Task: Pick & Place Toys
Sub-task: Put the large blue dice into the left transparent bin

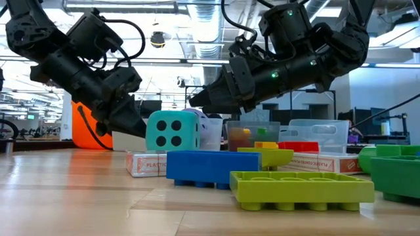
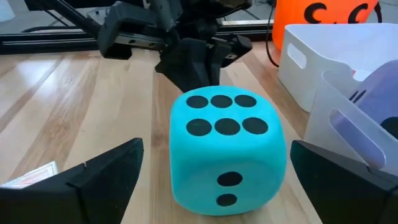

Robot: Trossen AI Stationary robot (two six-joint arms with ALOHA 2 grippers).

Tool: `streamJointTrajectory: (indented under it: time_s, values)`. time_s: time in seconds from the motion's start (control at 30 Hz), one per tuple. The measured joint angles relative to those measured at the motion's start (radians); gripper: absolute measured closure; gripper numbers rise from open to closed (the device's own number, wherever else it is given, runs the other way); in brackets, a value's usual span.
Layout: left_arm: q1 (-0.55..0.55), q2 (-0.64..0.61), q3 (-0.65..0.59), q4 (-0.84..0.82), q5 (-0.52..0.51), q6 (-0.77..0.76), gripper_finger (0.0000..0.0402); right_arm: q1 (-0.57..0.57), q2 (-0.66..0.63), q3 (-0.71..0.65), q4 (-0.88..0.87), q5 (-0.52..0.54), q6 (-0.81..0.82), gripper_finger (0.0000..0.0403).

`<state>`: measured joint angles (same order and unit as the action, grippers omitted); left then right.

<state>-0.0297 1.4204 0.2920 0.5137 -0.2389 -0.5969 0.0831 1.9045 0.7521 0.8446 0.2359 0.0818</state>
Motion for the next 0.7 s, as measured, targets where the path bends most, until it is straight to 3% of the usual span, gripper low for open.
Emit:
streamJointTrajectory:
  time_s: [0.4, 0.7]
  values:
    - [0.003, 0.000, 0.000, 0.000, 0.000, 0.024, 0.0402, -0.017, 0.000, 0.000, -0.006, -0.003, -0.003, 0.0003]
    - [0.003, 0.000, 0.000, 0.002, 0.000, 0.024, 0.0402, -0.065, 0.000, 0.000, -0.032, -0.107, 0.056, 0.0003]
